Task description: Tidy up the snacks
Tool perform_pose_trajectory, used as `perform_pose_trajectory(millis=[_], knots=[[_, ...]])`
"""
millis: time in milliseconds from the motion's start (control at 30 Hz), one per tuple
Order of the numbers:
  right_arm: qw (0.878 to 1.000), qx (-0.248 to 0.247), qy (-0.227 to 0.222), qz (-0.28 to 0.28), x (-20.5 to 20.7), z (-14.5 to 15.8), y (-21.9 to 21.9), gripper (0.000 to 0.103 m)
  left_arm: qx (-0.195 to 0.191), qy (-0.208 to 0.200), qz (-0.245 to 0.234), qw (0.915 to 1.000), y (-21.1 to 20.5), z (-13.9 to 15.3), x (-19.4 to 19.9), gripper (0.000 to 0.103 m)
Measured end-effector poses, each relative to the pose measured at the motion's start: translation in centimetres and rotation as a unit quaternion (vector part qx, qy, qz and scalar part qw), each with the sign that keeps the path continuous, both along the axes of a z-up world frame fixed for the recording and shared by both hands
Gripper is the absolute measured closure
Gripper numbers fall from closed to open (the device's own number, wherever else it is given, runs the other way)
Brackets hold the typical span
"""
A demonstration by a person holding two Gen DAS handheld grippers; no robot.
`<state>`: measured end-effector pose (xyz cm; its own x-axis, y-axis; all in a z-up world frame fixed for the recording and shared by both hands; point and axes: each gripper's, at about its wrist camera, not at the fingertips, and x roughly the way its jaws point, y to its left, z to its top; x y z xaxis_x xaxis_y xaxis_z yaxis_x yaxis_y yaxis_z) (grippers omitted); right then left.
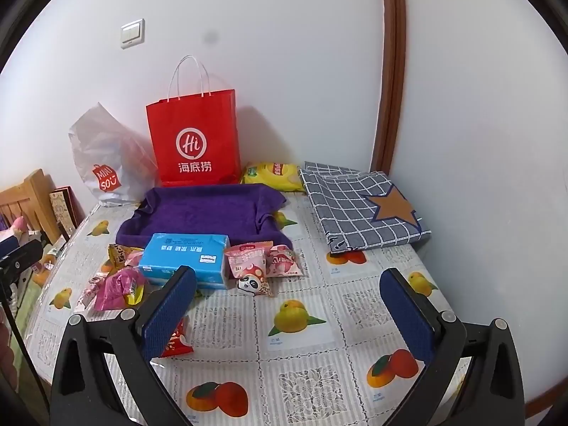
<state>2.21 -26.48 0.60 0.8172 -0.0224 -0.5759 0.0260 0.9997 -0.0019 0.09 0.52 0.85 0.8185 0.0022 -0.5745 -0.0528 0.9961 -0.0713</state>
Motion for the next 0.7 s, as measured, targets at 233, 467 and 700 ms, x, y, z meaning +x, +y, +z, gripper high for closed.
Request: perform_pose_trajectory(millis=[233,467,700], knots=[[1.000,-0.001,-0.003,0.003,-0.17,0.00,0.16,0.001,-0.003,-0.006,0.000,1.0000,0.11,0.10,-0.12,0.000],[1.000,0.004,-0.004,0.004,-0.27,-0.07,0.05,0.001,-0.002,-0.008,0.000,1.0000,-0.02,-0.06,-0.41,0.000],[1.000,0.003,-0.003,0.006,-0.20,-0.11,0.09,0.001,-0.001,-0.008,-0.001,1.0000,-0.30,-0.10,-0.39,0.000]])
